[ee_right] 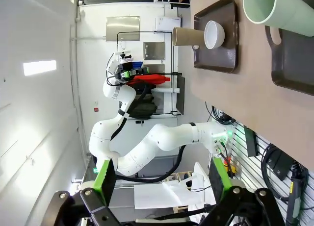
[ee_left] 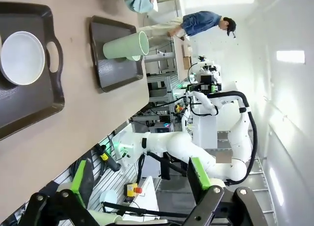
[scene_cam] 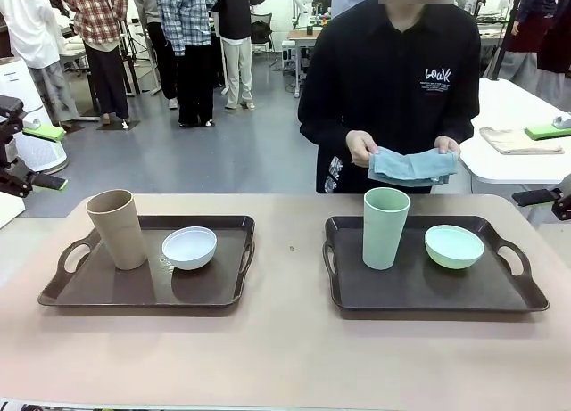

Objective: Set up a tray with a mat and arrange the tableware.
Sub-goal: Pick up the Picnic Bowl and Reusable plastic cup from the Handle tray in front of the human's position and hold them in the air.

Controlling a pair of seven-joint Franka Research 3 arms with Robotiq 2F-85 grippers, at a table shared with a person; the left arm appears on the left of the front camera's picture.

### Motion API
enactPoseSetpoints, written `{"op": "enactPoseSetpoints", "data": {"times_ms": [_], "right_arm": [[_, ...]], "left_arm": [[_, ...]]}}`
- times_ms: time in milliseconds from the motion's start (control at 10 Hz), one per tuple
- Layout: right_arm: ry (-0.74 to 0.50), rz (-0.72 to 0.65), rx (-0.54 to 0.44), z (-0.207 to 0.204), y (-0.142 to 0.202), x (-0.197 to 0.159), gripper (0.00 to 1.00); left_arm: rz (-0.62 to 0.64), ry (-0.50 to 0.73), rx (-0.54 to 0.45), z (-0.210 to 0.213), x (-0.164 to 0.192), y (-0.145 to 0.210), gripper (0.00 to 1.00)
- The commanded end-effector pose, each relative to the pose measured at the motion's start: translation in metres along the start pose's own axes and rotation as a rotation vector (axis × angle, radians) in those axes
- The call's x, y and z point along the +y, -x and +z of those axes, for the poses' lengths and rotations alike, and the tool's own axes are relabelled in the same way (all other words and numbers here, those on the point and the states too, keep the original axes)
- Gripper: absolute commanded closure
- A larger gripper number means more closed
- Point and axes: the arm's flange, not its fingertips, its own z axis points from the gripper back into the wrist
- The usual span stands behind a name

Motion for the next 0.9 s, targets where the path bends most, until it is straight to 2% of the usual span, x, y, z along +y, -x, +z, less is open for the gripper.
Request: {"op": "enactPoseSetpoints", "data": {"times_ms": [0,800], "right_arm": [[0.007,0.012,0.007,0.0002,0.0025,-0.0008,0.00],[0.007,0.012,0.007,0.0002,0.0025,-0.0008,0.00]], "left_arm": [[0.013,-0.042,0.014,0.0031,0.0005,-0.0011,0.00],[0.013,-0.042,0.014,0.0031,0.0005,-0.0011,0.00]]}}
